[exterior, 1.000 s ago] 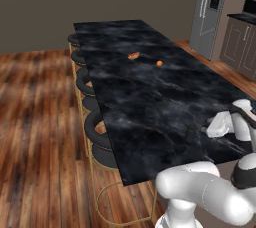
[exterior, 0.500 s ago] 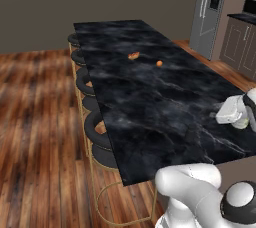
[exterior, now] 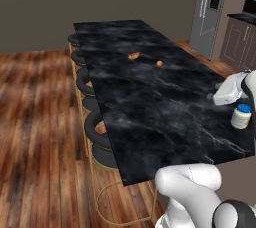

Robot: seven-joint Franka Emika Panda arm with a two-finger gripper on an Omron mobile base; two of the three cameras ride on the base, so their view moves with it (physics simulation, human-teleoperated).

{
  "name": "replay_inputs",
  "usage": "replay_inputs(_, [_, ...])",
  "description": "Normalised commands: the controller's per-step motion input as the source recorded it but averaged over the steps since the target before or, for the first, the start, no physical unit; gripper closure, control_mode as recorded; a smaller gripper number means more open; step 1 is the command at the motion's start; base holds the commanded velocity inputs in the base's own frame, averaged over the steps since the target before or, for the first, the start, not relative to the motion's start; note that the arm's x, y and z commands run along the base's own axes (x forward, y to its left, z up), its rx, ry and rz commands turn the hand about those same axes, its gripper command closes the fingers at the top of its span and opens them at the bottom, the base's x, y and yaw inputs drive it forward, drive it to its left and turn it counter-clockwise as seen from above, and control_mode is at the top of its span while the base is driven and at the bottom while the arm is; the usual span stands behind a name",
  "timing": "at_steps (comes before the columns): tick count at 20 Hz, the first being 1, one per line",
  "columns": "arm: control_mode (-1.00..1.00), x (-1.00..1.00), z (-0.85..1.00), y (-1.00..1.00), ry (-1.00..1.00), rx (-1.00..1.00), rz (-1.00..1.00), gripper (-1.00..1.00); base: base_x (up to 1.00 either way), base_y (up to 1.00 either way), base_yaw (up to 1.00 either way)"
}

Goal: Move the mayonnaise and shaker from the cabinet to the dining counter.

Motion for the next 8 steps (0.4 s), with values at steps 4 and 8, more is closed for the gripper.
replay_inputs(4, [-1.0,-0.35,0.95,0.65,0.03,-0.2,0.0,-1.0,0.0,0.0,0.0])
replay_inputs(8, [-1.0,-0.43,0.56,0.85,0.08,-0.29,0.0,-1.0,0.0,0.0,0.0])
